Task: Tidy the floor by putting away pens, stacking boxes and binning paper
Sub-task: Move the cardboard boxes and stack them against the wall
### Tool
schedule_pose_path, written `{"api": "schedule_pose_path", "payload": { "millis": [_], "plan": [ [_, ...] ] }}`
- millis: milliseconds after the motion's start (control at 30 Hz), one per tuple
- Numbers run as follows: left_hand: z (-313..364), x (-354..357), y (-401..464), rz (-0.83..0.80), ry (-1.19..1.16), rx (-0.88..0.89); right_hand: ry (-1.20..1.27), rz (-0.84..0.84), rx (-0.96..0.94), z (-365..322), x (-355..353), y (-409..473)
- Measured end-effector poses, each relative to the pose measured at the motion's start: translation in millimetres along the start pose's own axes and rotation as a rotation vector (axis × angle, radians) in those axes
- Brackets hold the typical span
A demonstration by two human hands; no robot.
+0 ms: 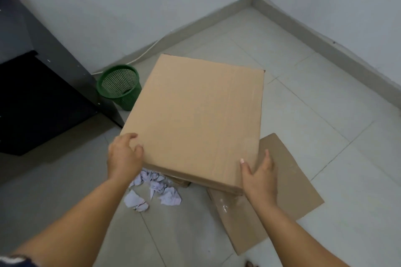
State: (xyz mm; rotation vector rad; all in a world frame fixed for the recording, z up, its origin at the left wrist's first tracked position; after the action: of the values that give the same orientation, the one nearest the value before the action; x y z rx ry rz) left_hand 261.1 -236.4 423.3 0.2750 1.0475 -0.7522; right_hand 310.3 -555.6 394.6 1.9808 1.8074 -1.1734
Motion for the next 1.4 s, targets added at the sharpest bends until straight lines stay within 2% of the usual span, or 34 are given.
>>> {"api": "schedule_pose_path", "payload": {
  "millis": [100,167,233,300,500,667,833,1033,1400],
  "plan": [
    [-10.6,10.6,28.0,-0.003,0.063,-0.043,0.031,-0.046,0.097,9.2,15.5,12.7],
    [-20.3,16.8,41.2,-0.041,0.086,-0.150,0.022,-0.086,0.168,18.8,22.0,16.1],
    [-27.2,17.5,46.1,-0.103,0.005,-0.309,0.025,-0.118,0.190,22.4,26.2,15.3],
    [-28.2,22.0,44.4,-0.162,-0.048,-0.371,0.060,-0.133,0.191,27.3,26.1,16.7],
    [-17.9,6.3,30.4,-0.154,0.006,-0.310,0.094,-0.129,0.248,25.5,10.8,13.1],
    [3.0,-30.7,9.6,-0.174,0.052,-0.275,0.100,-0.091,0.233,9.2,-32.6,0.9],
    [27.6,-83.0,-24.4,-0.170,-0.018,-0.244,0.039,-0.060,0.192,-24.0,-101.6,-16.2],
    [58.8,-145.5,-81.9,-0.173,-0.141,-0.220,0.000,-0.035,0.249,-61.8,-184.3,-52.1],
    [99.7,-184.6,-136.8,-0.187,-0.178,-0.022,0.105,0.015,0.312,-48.6,-257.6,-97.1]
  ]
}}
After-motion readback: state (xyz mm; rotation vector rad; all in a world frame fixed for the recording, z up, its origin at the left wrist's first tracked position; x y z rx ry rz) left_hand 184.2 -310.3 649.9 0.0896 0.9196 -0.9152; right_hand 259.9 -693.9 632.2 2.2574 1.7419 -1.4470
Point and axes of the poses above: each hand's wrist, its own y-axis towards the middle knuckle, its own x-axis out of the palm, z = x × y, the point moved 2 cm from there along y, towards the middle knuckle, and after that the axes turned 2 degrees about z, right-handed, at the moved point
